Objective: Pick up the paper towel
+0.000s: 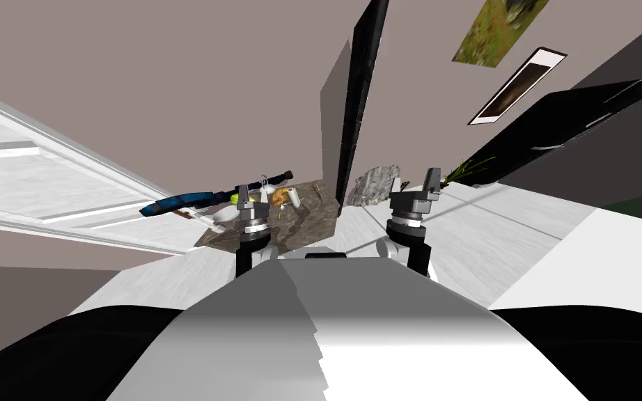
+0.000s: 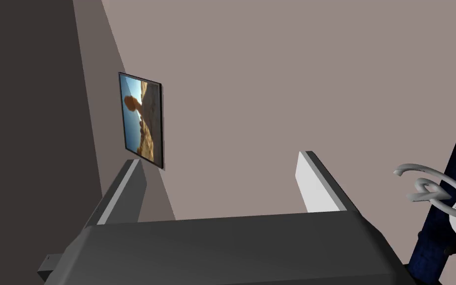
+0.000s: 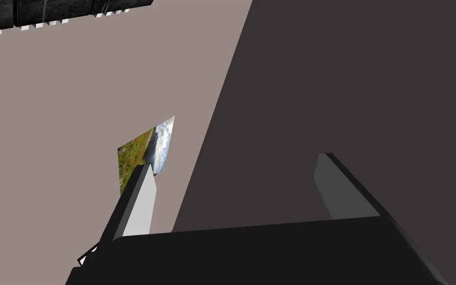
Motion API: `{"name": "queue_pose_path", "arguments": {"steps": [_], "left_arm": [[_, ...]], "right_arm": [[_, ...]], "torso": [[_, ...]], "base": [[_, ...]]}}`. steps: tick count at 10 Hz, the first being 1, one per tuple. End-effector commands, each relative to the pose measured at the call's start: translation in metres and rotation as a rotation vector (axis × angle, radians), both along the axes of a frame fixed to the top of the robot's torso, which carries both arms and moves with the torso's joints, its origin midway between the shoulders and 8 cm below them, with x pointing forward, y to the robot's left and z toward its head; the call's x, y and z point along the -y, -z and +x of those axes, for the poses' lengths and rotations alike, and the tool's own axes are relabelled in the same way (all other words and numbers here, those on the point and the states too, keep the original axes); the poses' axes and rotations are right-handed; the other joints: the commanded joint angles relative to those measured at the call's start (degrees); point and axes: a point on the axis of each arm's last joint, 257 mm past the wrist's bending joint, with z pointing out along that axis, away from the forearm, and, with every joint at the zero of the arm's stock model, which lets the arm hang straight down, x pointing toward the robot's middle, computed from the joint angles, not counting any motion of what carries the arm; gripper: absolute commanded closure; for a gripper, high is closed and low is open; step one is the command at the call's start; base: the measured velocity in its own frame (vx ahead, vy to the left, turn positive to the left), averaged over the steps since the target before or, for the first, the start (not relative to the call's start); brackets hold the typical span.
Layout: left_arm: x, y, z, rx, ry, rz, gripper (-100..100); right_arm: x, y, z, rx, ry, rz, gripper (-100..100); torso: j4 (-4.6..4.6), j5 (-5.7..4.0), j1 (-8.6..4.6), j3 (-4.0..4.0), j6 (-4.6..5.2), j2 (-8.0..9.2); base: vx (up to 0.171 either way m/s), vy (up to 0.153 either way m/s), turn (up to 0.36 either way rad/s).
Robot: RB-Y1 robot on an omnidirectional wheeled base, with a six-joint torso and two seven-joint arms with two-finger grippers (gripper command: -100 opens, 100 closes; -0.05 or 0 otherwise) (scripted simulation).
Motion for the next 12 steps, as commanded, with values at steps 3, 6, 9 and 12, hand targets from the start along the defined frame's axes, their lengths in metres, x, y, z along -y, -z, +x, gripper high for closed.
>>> {"name": "queue_pose_path", "arguments": {"steps": [3,6,9,12], "left_arm": [[0.002,0.030,0.010,-0.048,-0.022,0.105,-100],[-0.001,0.056,0.016,-0.093,-0.049,0.189,-100],[-0.010,0.089,0.022,-0.149,-0.087,0.291,-100],[-0.025,0.124,0.025,-0.211,-0.133,0.406,-100]], "right_arm": [[0.000,0.000,0.000,0.000,0.000,0.000,0],[0.000,0.000,0.000,0.000,0.000,0.000,0],[0.000,0.000,0.000,0.000,0.000,0.000,0],[0.000,0.000,0.000,0.000,0.000,0.000,0]], "torso": [[-0.01,0.03,0.12,-0.02,0.01,-0.04],[-0.01,0.04,0.16,-0.02,0.00,-0.03],[-0.01,0.03,0.12,-0.02,0.01,-0.03],[-0.01,0.02,0.10,-0.01,0.00,-0.02]], "base": [[0.010,0.028,-0.125],[0.006,0.034,-0.136],[0.003,0.025,-0.156],[0.001,0.018,-0.183]]}}
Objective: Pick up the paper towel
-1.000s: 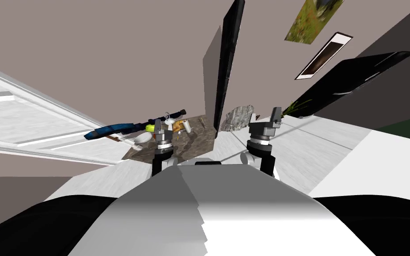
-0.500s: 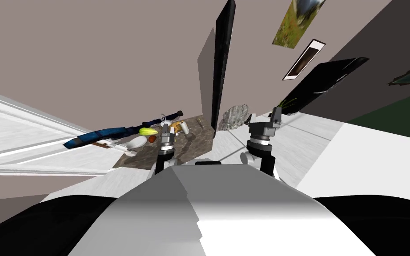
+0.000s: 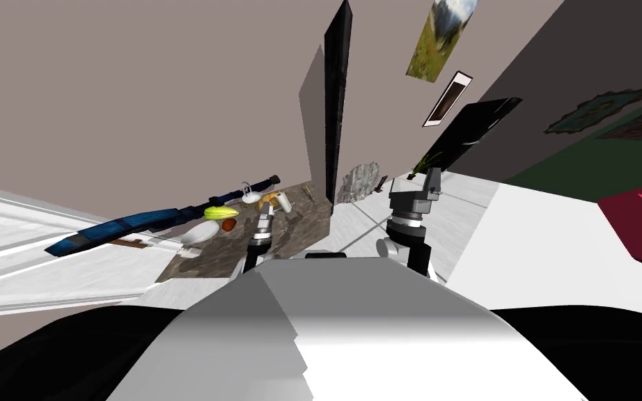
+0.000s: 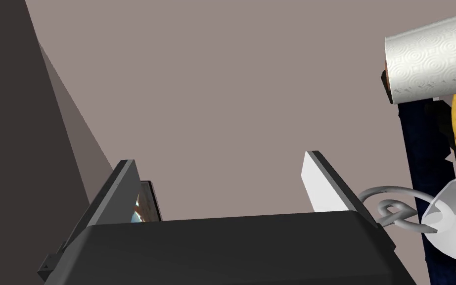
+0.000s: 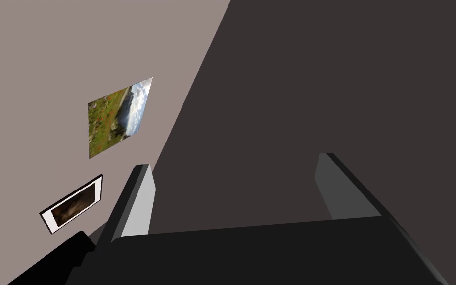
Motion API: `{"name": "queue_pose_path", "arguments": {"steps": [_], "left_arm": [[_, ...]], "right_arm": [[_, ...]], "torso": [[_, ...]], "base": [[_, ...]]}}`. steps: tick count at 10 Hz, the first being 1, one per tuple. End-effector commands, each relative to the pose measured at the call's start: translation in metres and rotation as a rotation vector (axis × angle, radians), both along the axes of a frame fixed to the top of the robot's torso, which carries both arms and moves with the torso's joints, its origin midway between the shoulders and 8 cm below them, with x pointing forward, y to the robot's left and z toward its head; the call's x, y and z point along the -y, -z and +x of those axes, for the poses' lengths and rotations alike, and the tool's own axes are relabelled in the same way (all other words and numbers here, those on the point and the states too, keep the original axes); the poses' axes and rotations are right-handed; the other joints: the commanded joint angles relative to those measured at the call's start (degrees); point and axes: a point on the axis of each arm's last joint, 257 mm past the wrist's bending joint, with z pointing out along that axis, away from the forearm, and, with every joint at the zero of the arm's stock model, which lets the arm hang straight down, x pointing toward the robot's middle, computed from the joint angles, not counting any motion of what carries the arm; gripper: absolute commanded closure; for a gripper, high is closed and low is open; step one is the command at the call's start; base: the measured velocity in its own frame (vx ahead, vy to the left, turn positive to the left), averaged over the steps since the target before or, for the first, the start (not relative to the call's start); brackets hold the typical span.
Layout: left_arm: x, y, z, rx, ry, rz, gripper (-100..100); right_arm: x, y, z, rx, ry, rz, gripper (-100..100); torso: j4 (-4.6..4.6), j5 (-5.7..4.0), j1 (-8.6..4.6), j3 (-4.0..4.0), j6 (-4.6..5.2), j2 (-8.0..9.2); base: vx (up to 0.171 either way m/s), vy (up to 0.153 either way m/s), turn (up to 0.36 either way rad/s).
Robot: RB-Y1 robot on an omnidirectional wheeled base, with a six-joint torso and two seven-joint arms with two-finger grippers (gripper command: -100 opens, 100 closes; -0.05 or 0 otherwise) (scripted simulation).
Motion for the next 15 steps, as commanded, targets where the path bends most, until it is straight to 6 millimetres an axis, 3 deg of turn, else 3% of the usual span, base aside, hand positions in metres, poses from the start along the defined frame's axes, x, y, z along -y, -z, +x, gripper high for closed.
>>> {"name": "queue_pose_path", "arguments": {"steps": [1,6,8,11,12,15], "left_arm": [[-0.009,0.018,0.001,-0.033,-0.028,0.069,-100],[-0.057,0.080,-0.004,-0.160,-0.130,0.279,-100],[-0.069,0.092,-0.006,-0.188,-0.153,0.321,-100],[-0.106,0.119,-0.015,-0.261,-0.221,0.443,-100],[-0.107,0.122,-0.016,-0.267,-0.222,0.442,-100],[-0.149,0.145,-0.028,-0.344,-0.295,0.552,-100]], "right_arm": [[0.000,0.000,0.000,0.000,0.000,0.000,0],[0.000,0.000,0.000,0.000,0.000,0.000,0],[0.000,0.000,0.000,0.000,0.000,0.000,0],[0.000,0.000,0.000,0.000,0.000,0.000,0],[0.000,0.000,0.000,0.000,0.000,0.000,0],[0.000,0.000,0.000,0.000,0.000,0.000,0]], "torso": [[0.00,0.00,0.00,0.00,0.00,0.00],[0.00,-0.02,-0.07,0.00,-0.01,0.00],[0.01,-0.03,-0.10,0.01,-0.01,0.02],[0.00,-0.03,-0.11,0.00,-0.01,-0.01],[0.00,-0.03,-0.12,-0.01,-0.02,-0.02],[0.00,-0.04,-0.16,-0.01,-0.01,-0.02]], "base": [[-0.001,0.014,-0.176],[-0.004,0.002,-0.211],[-0.003,-0.009,-0.137],[0.000,-0.014,-0.181],[0.001,-0.011,-0.069],[0.004,-0.023,-0.189]]}}
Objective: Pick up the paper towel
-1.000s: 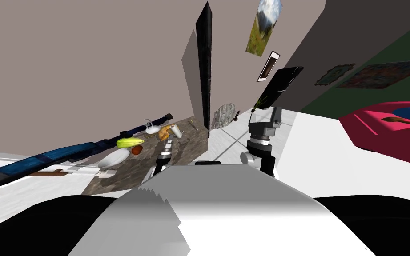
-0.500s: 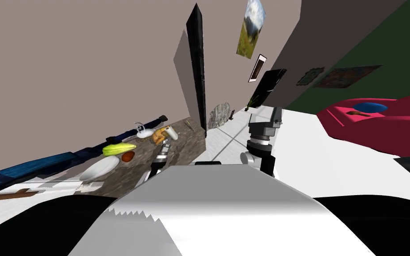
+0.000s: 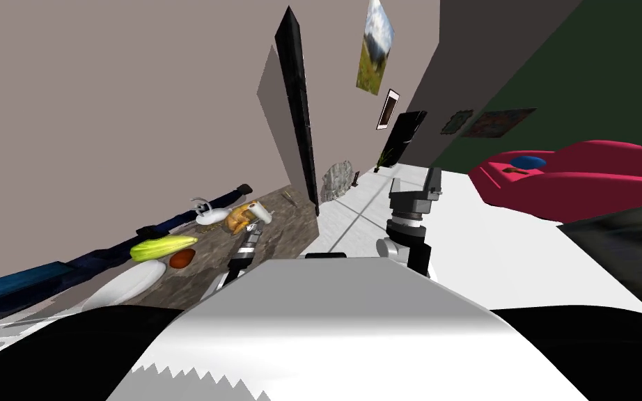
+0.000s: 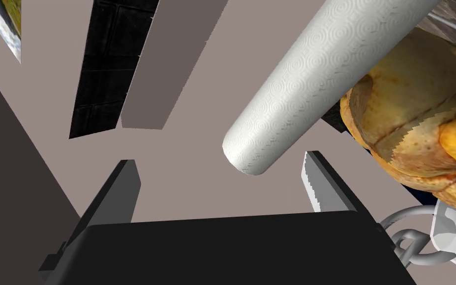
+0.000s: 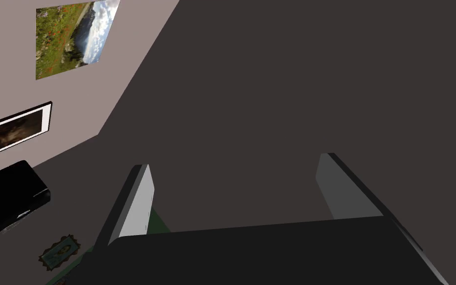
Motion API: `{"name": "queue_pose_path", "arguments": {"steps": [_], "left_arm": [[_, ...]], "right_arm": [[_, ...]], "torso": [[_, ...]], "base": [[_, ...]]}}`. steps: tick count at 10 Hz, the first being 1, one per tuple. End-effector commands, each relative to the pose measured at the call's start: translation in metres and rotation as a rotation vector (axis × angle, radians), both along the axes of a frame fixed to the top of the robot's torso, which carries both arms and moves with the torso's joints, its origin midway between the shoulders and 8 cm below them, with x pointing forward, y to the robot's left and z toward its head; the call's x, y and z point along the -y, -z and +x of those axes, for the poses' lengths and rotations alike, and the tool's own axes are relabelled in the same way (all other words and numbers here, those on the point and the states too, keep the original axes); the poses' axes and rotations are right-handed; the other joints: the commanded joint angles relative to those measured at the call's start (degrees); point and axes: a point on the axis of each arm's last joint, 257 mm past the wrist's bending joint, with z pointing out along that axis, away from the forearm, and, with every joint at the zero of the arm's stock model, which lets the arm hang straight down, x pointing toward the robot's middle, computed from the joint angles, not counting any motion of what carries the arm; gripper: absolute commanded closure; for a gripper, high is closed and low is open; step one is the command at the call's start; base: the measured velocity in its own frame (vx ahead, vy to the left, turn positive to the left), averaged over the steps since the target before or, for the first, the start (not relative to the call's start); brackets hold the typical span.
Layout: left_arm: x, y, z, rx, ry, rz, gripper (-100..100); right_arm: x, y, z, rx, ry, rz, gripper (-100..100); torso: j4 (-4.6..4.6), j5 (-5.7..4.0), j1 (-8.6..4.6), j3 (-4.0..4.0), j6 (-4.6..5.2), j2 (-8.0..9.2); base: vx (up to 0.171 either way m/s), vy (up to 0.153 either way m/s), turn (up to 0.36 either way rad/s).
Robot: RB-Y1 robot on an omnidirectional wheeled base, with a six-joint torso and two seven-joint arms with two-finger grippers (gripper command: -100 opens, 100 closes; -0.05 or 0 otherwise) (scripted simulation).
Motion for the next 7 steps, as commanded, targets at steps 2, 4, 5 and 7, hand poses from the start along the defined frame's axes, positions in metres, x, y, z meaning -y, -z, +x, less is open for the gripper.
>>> {"name": "queue_pose_path", "arguments": {"steps": [2,4,5,7], "left_arm": [[-0.035,0.013,-0.012,-0.060,-0.066,0.092,-100],[-0.061,0.021,-0.022,-0.100,-0.113,0.151,-100],[-0.074,0.024,-0.027,-0.118,-0.136,0.178,-100],[-0.086,0.026,-0.032,-0.134,-0.158,0.202,-100]], "right_arm": [[0.000,0.000,0.000,0.000,0.000,0.000,0],[0.000,0.000,0.000,0.000,0.000,0.000,0],[0.000,0.000,0.000,0.000,0.000,0.000,0],[0.000,0.000,0.000,0.000,0.000,0.000,0]], "torso": [[0.00,0.00,-0.01,-0.01,-0.02,-0.02],[0.00,-0.01,-0.02,-0.01,-0.02,-0.02],[-0.01,0.00,-0.02,-0.03,-0.01,-0.06],[-0.01,0.00,0.00,-0.02,-0.05,-0.03]], "base": [[0.012,-0.027,-0.176],[0.018,-0.029,-0.174],[0.024,-0.032,-0.140],[0.014,-0.020,-0.065]]}}
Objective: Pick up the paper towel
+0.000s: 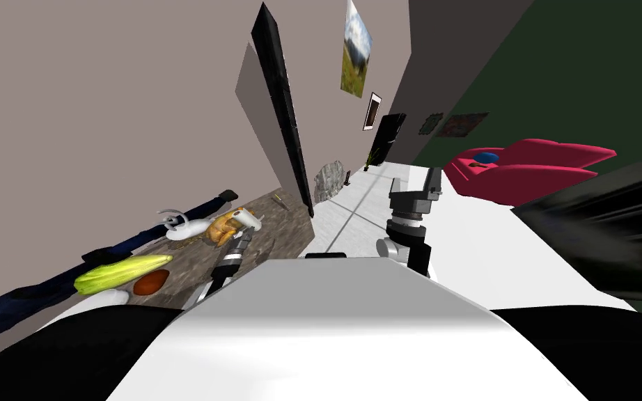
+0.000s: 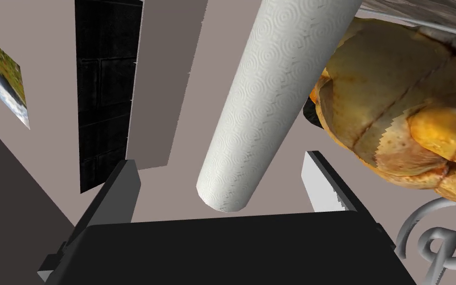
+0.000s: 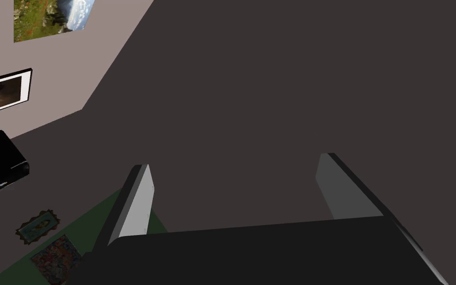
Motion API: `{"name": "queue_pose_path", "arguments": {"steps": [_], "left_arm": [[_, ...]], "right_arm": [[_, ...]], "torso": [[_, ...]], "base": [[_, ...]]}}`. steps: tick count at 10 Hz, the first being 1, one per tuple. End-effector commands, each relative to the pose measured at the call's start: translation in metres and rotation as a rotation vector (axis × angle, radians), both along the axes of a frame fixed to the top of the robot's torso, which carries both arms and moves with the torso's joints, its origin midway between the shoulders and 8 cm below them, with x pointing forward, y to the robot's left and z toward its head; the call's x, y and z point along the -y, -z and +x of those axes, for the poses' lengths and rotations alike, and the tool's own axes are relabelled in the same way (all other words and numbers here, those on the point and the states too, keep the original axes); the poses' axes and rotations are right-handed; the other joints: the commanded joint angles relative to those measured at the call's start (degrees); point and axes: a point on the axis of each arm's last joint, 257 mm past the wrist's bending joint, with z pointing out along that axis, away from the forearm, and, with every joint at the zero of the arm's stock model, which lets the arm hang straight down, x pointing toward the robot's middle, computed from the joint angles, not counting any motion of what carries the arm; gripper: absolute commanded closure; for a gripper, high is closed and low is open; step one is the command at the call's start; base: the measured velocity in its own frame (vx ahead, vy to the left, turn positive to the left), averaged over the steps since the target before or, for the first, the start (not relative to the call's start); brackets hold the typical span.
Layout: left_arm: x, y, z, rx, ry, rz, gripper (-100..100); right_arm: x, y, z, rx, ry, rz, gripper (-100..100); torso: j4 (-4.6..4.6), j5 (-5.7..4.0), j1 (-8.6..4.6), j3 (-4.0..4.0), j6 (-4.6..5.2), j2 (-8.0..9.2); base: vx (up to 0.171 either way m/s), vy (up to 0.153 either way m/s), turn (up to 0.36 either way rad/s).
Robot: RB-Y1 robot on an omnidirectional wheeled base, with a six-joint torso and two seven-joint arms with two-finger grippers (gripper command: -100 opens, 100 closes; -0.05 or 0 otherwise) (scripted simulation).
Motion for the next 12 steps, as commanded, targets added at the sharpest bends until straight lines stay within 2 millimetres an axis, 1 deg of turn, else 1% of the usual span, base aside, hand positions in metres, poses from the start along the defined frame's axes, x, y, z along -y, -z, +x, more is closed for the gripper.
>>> {"name": "queue_pose_path", "arguments": {"steps": [1,3,4,5,6,7,8,9,10,11,12], "left_arm": [[-0.027,0.002,-0.011,-0.035,-0.051,0.055,-100],[-0.045,0.003,-0.018,-0.057,-0.086,0.088,-100],[-0.063,0.002,-0.026,-0.076,-0.123,0.119,-100],[-0.068,0.001,-0.027,-0.079,-0.133,0.127,-100],[-0.064,0.001,-0.025,-0.075,-0.123,0.117,-100],[-0.065,0.002,-0.025,-0.076,-0.125,0.120,0],[-0.063,0.004,-0.009,-0.071,-0.101,0.127,-100],[-0.066,0.006,-0.003,-0.067,-0.108,0.119,-100],[-0.070,0.012,-0.003,-0.074,-0.118,0.112,-100],[-0.067,0.012,0.012,-0.071,-0.092,0.125,-100],[-0.069,0.013,0.019,-0.065,-0.099,0.117,-100]], "right_arm": [[0.000,0.000,0.000,0.000,0.000,0.000,0],[0.000,0.000,0.000,0.000,0.000,0.000,0],[0.000,0.000,0.000,0.000,0.000,0.000,0],[0.000,0.000,0.000,0.000,0.000,0.000,0],[0.000,0.000,0.000,0.000,0.000,0.000,0],[0.000,0.000,0.000,0.000,0.000,0.000,0],[0.000,0.000,0.000,0.000,0.000,0.000,0],[0.000,0.000,0.000,0.000,0.000,0.000,0],[0.000,0.000,0.000,0.000,0.000,0.000,0],[0.000,0.000,0.000,0.000,0.000,0.000,0],[0.000,0.000,0.000,0.000,0.000,0.000,0]], "torso": [[0.00,0.00,0.00,0.00,0.00,0.00],[-0.02,-0.01,-0.02,-0.05,0.00,-0.09],[-0.02,0.00,0.01,-0.06,-0.01,-0.11],[-0.03,0.00,0.03,-0.09,0.01,-0.16],[-0.06,0.02,0.10,-0.16,0.00,-0.29],[-0.05,0.02,0.09,-0.11,-0.03,-0.17],[-0.01,0.02,0.06,-0.03,-0.03,-0.04],[0.03,0.01,0.03,0.09,-0.02,0.17],[0.06,0.02,0.04,0.15,-0.02,0.26],[0.05,0.01,0.01,0.13,-0.03,0.22],[0.06,0.00,-0.04,0.16,-0.02,0.29]], "base": [[0.028,-0.032,-0.234],[0.046,-0.017,-0.127],[0.061,-0.008,-0.179],[0.101,0.012,-0.150],[0.051,0.012,-0.023],[0.008,0.002,0.004],[-0.057,-0.009,0.026],[-0.074,-0.007,0.010],[-0.040,-0.012,-0.007],[-0.072,-0.028,0.024],[-0.076,-0.027,0.013]]}}
